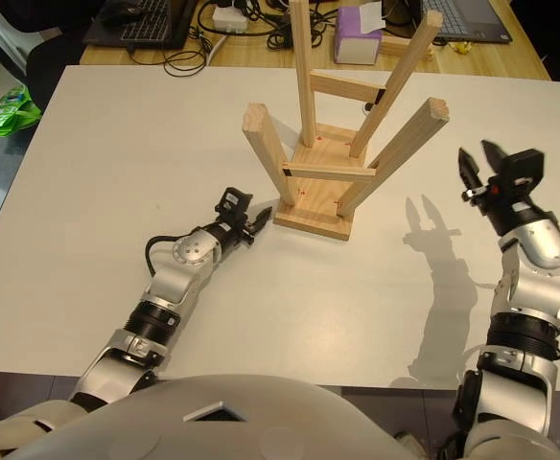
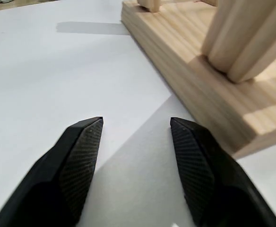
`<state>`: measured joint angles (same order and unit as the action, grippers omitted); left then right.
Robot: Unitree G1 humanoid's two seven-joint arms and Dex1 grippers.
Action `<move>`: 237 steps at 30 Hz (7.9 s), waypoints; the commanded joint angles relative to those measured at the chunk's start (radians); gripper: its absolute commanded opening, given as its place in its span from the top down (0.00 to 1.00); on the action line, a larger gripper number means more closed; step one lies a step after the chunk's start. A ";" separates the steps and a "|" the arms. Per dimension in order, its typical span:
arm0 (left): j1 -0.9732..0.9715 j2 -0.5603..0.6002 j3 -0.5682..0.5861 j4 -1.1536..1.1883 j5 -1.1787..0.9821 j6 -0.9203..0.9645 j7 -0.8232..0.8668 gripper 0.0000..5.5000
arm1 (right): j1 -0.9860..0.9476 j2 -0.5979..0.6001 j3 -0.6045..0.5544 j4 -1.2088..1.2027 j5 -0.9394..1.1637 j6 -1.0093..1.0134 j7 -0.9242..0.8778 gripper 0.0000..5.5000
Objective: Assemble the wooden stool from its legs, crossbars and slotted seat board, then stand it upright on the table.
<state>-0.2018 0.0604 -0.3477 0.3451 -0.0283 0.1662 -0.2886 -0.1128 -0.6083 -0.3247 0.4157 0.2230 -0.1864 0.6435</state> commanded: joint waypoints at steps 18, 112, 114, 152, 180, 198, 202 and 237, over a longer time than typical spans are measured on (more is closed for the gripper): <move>-0.018 -0.184 -0.130 0.036 0.088 0.049 0.009 0.51 | 0.090 -0.071 0.119 0.009 -0.055 0.031 0.152 1.00; -0.255 -0.197 -0.128 -0.426 -0.111 0.380 -0.163 0.32 | -0.075 0.028 0.114 0.181 -0.068 -0.112 -0.103 0.26; -0.259 -0.196 -0.125 -0.423 -0.110 0.380 -0.162 0.32 | -0.080 0.029 0.116 0.183 -0.070 -0.111 -0.105 0.26; -0.267 -0.223 -0.137 -0.378 -0.095 0.325 -0.120 0.36 | -0.118 0.041 0.049 0.142 -0.019 -0.085 -0.129 0.26; -0.289 -0.240 -0.133 -0.300 -0.066 0.287 -0.083 0.59 | -0.165 -0.104 -0.115 0.051 0.330 0.356 0.138 0.26; -0.288 -0.251 -0.152 -0.298 -0.064 0.288 -0.091 0.60 | -0.368 -0.094 -0.156 -0.021 0.510 0.621 0.218 0.26; -0.285 -0.252 -0.155 -0.302 -0.065 0.290 -0.091 0.60 | -0.385 -0.093 -0.156 0.010 0.492 0.587 0.215 0.26; -0.263 -0.245 -0.166 -0.308 -0.058 0.291 -0.076 0.60 | -0.406 -0.001 -0.106 0.223 0.299 0.371 0.178 0.80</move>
<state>-0.5003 -0.1739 -0.5140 0.0296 -0.0896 0.4346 -0.3731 -0.5510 -0.6137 -0.4172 0.6302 0.5308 0.1869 0.8450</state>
